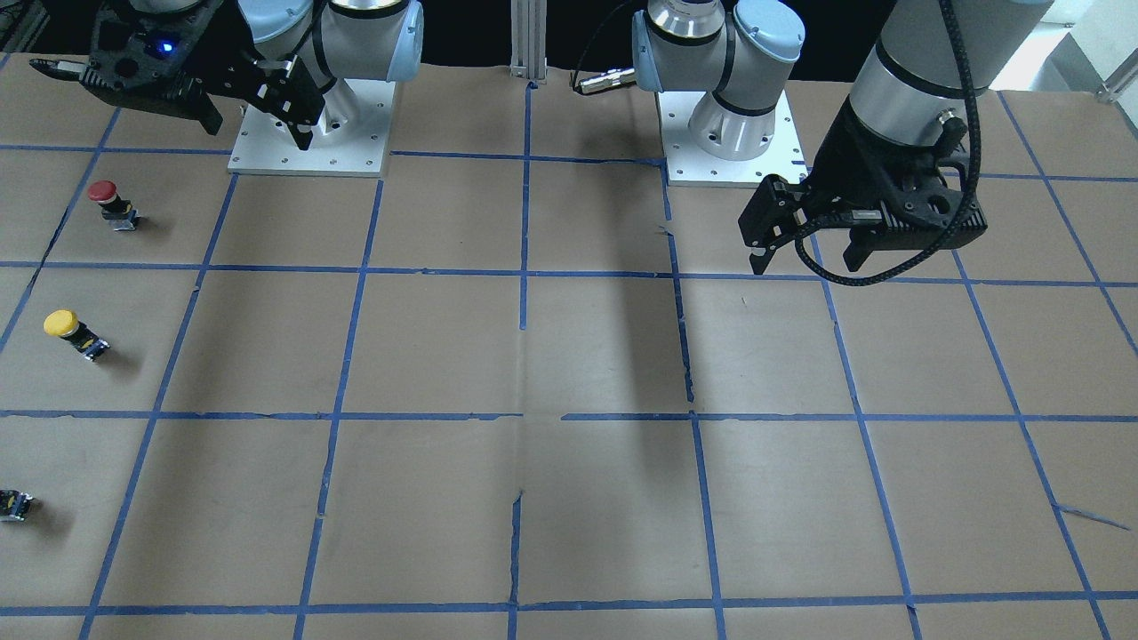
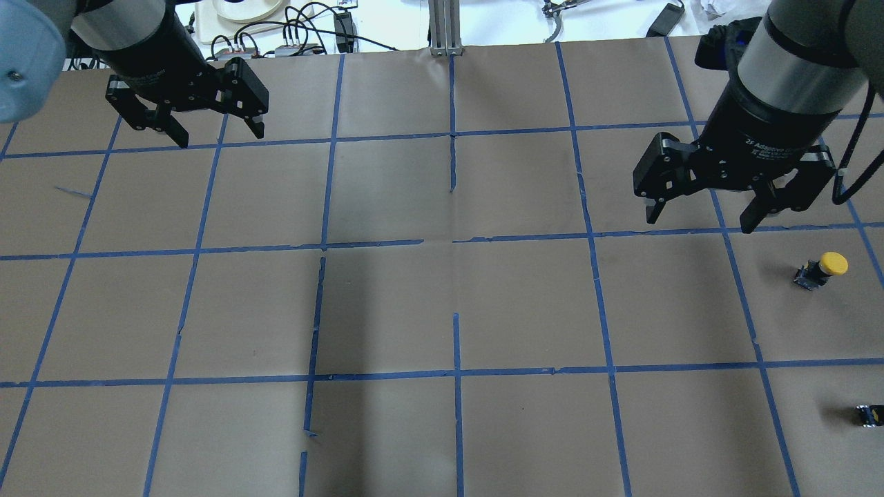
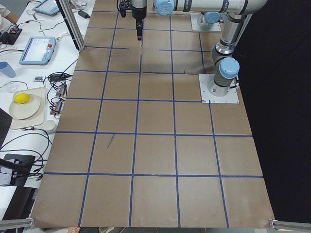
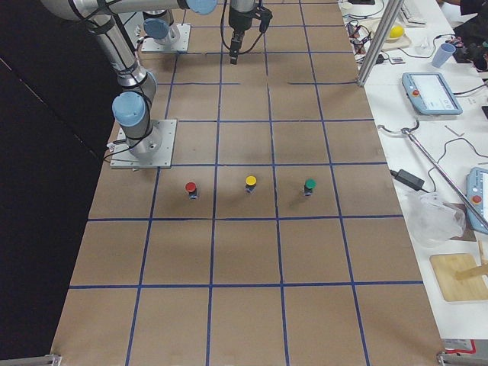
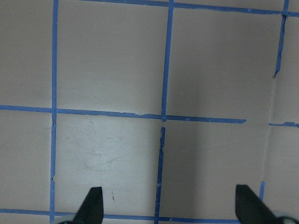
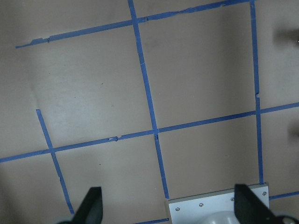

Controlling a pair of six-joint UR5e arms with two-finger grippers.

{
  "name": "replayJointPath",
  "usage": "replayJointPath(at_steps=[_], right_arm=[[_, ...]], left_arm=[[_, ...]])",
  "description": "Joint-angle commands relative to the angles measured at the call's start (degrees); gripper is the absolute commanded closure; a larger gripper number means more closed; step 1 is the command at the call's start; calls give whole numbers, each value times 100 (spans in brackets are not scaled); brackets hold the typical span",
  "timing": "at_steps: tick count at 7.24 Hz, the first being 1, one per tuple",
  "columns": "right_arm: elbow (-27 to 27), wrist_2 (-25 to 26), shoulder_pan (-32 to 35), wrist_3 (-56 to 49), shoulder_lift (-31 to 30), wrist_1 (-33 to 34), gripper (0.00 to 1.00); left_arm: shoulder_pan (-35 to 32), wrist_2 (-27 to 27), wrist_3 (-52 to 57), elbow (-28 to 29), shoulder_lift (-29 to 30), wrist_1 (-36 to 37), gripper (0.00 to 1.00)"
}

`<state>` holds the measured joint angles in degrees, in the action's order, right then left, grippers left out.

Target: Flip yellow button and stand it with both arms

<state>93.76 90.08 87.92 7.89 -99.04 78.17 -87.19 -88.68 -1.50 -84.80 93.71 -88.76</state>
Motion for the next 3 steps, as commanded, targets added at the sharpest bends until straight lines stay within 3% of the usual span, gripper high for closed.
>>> replayJointPath(at_steps=[1,3], right_arm=[[20,1,6,-25,-1,23,0],[55,1,6,-25,-10,23,0]], left_arm=[[0,0,1,121,24,-106,0],[0,0,-8,113,59,-98,0]])
